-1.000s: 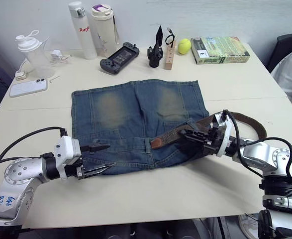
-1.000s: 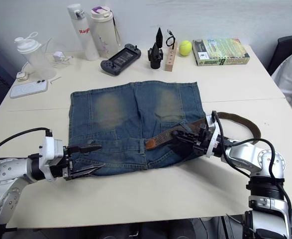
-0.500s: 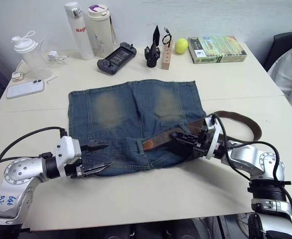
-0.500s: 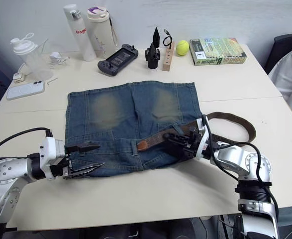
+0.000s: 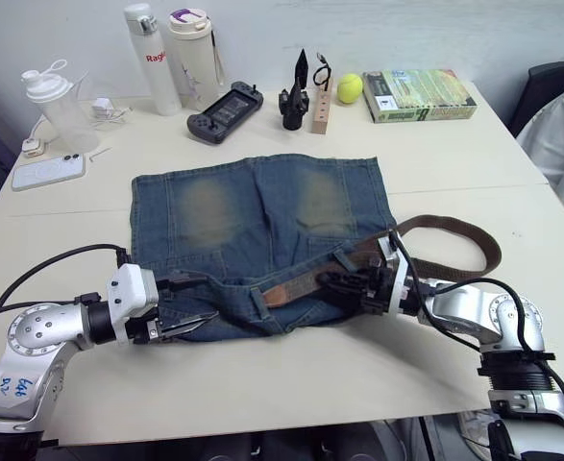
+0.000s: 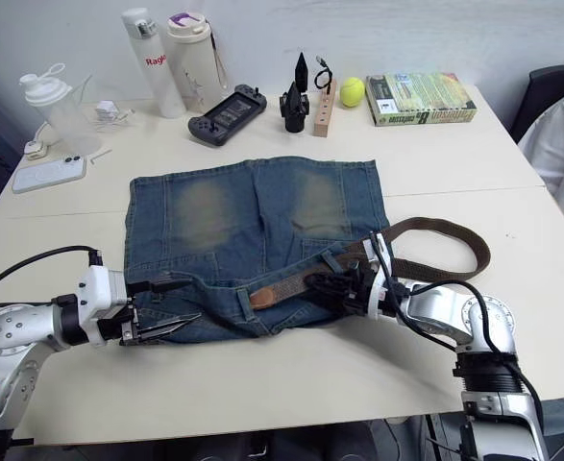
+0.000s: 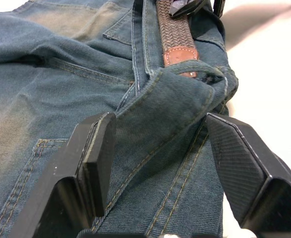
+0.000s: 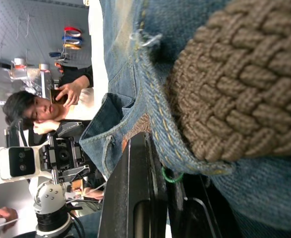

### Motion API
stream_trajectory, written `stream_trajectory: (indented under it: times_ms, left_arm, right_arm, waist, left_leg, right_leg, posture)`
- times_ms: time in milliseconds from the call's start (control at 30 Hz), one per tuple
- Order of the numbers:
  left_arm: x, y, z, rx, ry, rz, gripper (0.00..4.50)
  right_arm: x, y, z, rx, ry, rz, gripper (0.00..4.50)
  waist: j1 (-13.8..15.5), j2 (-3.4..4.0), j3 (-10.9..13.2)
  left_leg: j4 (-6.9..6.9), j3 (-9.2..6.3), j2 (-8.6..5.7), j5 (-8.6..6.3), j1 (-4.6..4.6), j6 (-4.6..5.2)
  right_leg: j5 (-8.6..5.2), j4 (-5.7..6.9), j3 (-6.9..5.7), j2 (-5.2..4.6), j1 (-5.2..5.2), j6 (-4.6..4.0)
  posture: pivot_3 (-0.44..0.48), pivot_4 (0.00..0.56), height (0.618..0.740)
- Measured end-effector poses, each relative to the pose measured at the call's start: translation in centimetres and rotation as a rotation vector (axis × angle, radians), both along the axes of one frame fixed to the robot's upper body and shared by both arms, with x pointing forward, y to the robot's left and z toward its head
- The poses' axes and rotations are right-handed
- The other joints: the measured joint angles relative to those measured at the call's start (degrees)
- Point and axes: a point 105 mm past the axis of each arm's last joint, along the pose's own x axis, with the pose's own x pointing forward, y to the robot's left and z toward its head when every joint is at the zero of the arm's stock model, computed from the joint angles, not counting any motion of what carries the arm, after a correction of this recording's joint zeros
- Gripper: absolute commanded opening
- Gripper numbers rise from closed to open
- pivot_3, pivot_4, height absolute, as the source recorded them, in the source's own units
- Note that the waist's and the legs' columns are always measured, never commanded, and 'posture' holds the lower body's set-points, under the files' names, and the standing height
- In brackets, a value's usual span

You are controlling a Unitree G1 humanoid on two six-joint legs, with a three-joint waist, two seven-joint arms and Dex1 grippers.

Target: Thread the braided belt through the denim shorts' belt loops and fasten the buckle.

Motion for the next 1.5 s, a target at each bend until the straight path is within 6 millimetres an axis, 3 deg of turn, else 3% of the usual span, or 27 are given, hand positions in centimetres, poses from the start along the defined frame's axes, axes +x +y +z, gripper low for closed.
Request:
stream_trajectory:
  times_ms: [200,767,1033,1267,1500]
  left_arm:
    - [0.1,0.0,-0.2,0.009,0.001,0.001,3.19]
    - [0.3,-0.3,-0.1,0.017,-0.014,-0.010,3.19]
    - [0.5,-0.6,-0.2,0.017,-0.018,-0.018,3.19]
    - [0.5,-0.3,0.0,0.027,-0.024,-0.010,3.19]
    - [0.3,0.7,1.6,0.037,-0.073,-0.014,3.19]
  right_arm:
    - [0.1,2.4,0.8,0.035,-0.048,0.031,0.00]
    - [-1.9,4.4,-0.5,-0.074,-0.172,0.197,0.00]
    - [-3.2,8.2,-0.9,-0.051,-0.183,0.284,0.00]
    - [-3.4,9.2,-1.3,-0.054,-0.175,0.298,0.00]
    - [-3.1,9.6,-1.5,-0.028,-0.142,0.279,0.00]
  waist:
    - [0.07,0.00,0.00]
    - [0.00,0.00,0.00]
    - [-0.03,0.00,0.00]
    - [-0.26,0.00,0.00]
    - [-0.75,0.00,0.00]
  left_leg:
    - [0.00,0.00,0.00,0.00,-0.01,0.00]
    - [-0.03,-0.01,0.02,-0.01,0.00,-0.04]
    - [-0.05,-0.02,-0.01,0.01,0.02,-0.07]
    - [-0.08,-0.02,0.03,0.01,0.03,-0.12]
    - [-0.10,-0.04,0.02,0.02,0.03,-0.14]
  right_leg:
    - [0.00,0.01,0.01,-0.01,-0.01,0.00]
    - [0.00,-0.01,0.01,-0.02,-0.02,-0.01]
    - [0.00,0.01,0.01,0.01,-0.03,-0.01]
    - [0.00,0.02,0.00,0.02,-0.04,-0.01]
    - [0.00,0.02,0.00,0.03,-0.04,-0.02]
  posture:
    - [0.000,0.150,0.720]
    - [0.000,0.150,0.720]
    - [0.000,0.150,0.720]
    - [0.000,0.150,0.720]
    - [0.000,0.150,0.720]
